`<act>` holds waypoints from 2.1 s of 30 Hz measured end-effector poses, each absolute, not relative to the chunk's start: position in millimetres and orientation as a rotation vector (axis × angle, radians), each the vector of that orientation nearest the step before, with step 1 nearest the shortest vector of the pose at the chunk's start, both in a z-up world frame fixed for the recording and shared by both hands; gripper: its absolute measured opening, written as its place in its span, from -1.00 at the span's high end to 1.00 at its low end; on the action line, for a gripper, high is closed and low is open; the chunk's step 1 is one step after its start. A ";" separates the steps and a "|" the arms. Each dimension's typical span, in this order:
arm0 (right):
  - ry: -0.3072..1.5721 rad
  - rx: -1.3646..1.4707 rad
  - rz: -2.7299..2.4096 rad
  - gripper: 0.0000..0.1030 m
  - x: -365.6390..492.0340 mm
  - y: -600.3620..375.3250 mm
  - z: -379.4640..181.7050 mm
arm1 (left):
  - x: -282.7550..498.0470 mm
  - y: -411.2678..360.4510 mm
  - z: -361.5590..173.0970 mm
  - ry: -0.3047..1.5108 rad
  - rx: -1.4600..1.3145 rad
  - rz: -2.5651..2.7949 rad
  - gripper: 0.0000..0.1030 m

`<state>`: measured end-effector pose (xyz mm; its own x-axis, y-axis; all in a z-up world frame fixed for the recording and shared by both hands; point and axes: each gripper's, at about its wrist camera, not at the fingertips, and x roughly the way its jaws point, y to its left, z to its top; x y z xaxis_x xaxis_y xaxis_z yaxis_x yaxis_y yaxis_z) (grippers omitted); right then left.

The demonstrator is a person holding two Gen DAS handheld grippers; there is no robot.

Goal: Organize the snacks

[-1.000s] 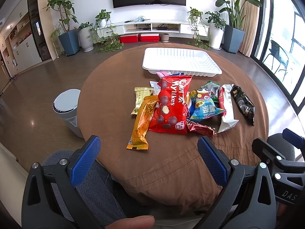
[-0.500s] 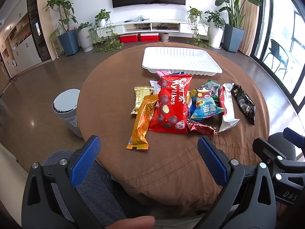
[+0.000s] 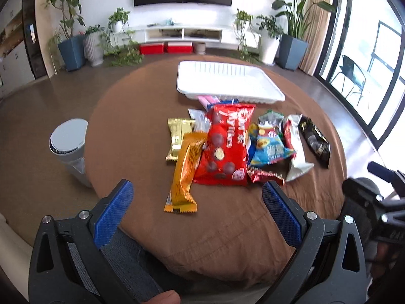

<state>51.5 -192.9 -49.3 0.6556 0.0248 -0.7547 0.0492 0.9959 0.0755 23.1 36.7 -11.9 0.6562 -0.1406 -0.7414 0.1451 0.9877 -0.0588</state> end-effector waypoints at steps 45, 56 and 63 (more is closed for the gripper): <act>0.812 0.291 0.162 -0.66 92.1 -257.3 -55.2 | 146.4 43.3 -62.0 1.087 0.054 -0.375 -0.27; 0.845 0.265 0.091 -0.66 101.8 -270.1 -51.2 | 137.0 32.5 -63.0 1.098 0.078 -0.425 0.07; 0.846 0.248 0.062 -0.64 108.2 -282.5 -50.2 | 142.6 45.6 -72.9 1.141 0.047 -0.396 0.07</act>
